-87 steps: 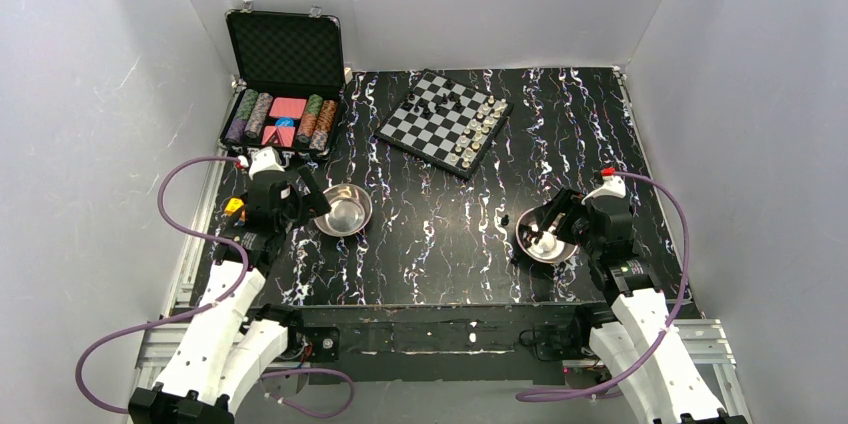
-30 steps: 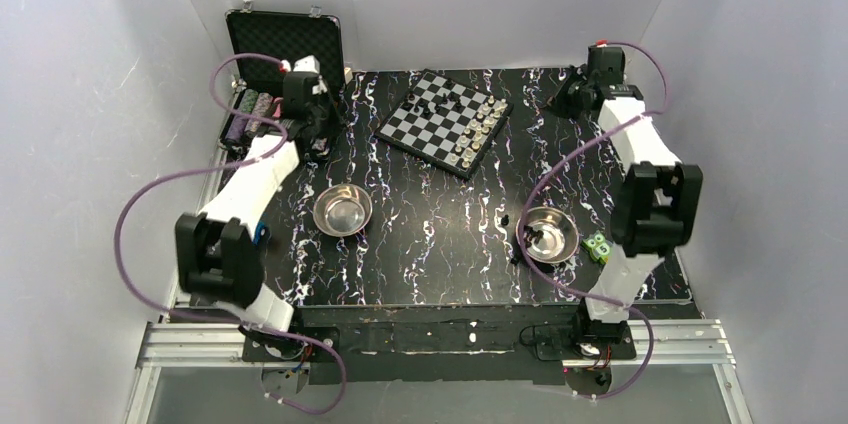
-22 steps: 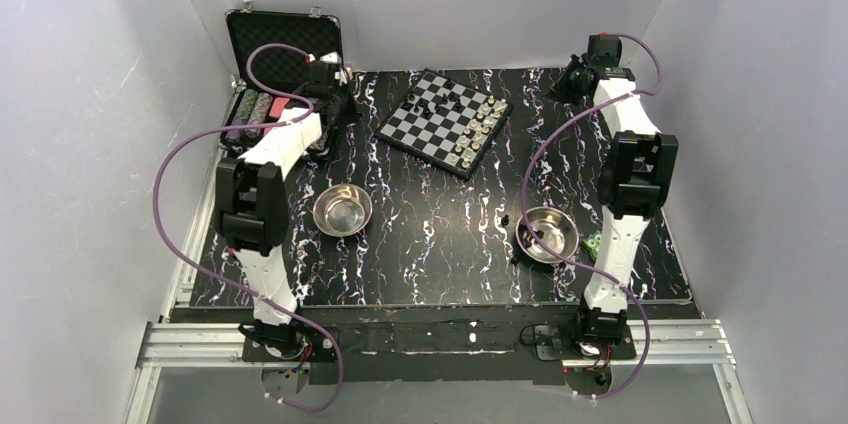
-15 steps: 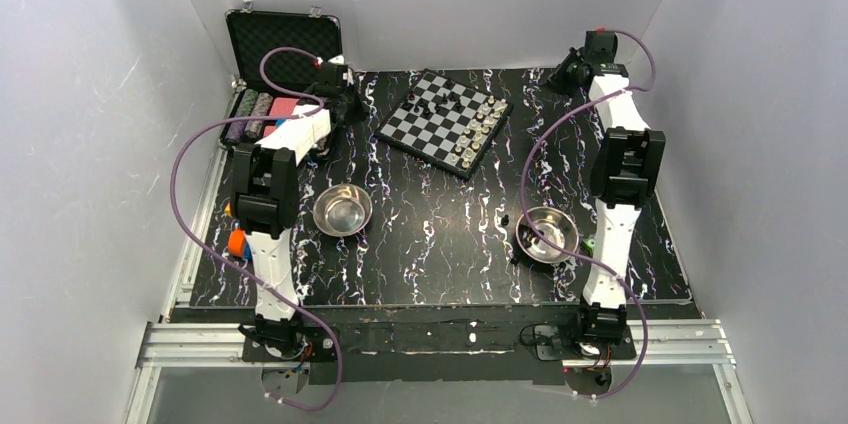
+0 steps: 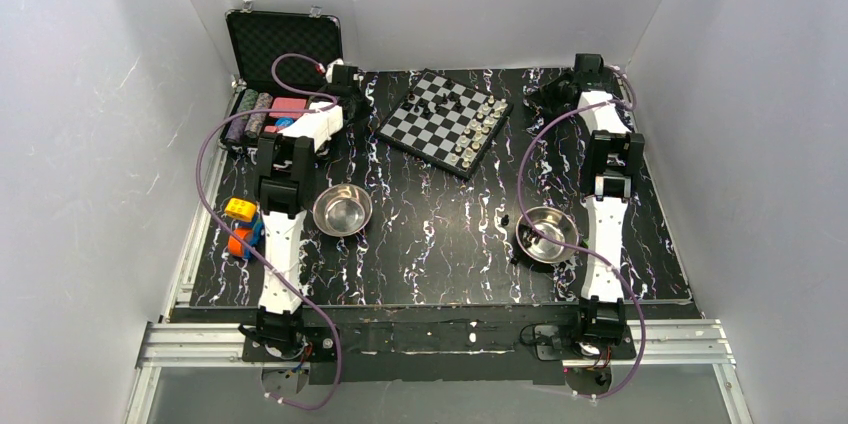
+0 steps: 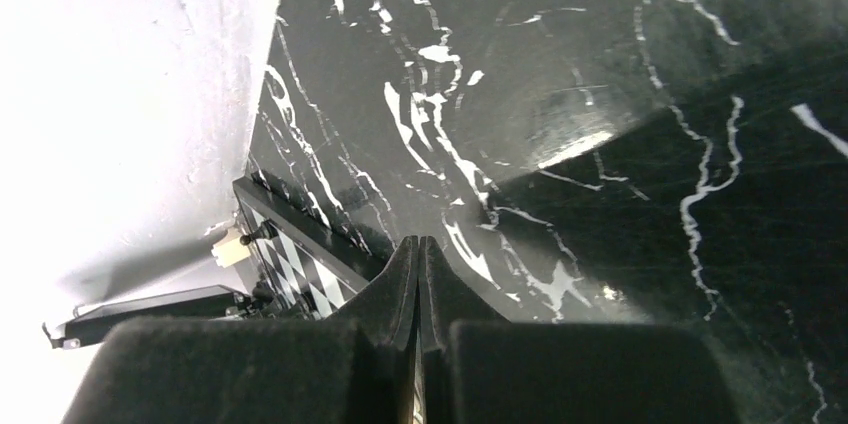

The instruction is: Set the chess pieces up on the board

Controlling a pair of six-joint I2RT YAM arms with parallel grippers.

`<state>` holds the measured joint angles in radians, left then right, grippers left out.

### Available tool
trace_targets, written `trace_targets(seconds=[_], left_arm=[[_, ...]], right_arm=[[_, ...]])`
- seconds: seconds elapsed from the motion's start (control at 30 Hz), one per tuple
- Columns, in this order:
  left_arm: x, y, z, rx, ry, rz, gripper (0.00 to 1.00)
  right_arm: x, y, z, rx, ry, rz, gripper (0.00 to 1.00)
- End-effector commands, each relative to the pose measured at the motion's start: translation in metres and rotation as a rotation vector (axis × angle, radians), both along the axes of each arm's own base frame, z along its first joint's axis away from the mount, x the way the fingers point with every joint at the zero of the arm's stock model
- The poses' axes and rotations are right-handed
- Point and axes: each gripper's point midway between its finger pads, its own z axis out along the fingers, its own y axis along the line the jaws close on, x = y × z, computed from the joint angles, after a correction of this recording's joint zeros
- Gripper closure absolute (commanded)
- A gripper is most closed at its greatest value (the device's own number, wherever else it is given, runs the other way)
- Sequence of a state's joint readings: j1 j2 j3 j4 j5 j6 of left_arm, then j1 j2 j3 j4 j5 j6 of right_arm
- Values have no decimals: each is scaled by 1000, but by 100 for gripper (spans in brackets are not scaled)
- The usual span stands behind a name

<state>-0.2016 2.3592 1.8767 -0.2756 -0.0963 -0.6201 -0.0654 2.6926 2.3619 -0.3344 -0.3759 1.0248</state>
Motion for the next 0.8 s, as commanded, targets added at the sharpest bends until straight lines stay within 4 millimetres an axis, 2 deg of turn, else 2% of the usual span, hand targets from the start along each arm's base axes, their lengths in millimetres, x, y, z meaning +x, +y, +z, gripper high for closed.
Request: trace_targets(seconds=[0.0, 0.2, 0.4, 0.77], left_arm=[[14, 8, 9, -3, -36, 67, 100], [17, 7, -1, -12, -29, 77, 100], [18, 6, -13, -11, -14, 74, 100], [15, -2, -25, -41, 22, 46, 100]], right_arm=[[12, 2, 10, 77, -25, -23, 99], [16, 8, 2, 114, -14, -35, 99], [20, 15, 5, 118, -28, -33, 99], [16, 36, 3, 164, 0, -13, 99]])
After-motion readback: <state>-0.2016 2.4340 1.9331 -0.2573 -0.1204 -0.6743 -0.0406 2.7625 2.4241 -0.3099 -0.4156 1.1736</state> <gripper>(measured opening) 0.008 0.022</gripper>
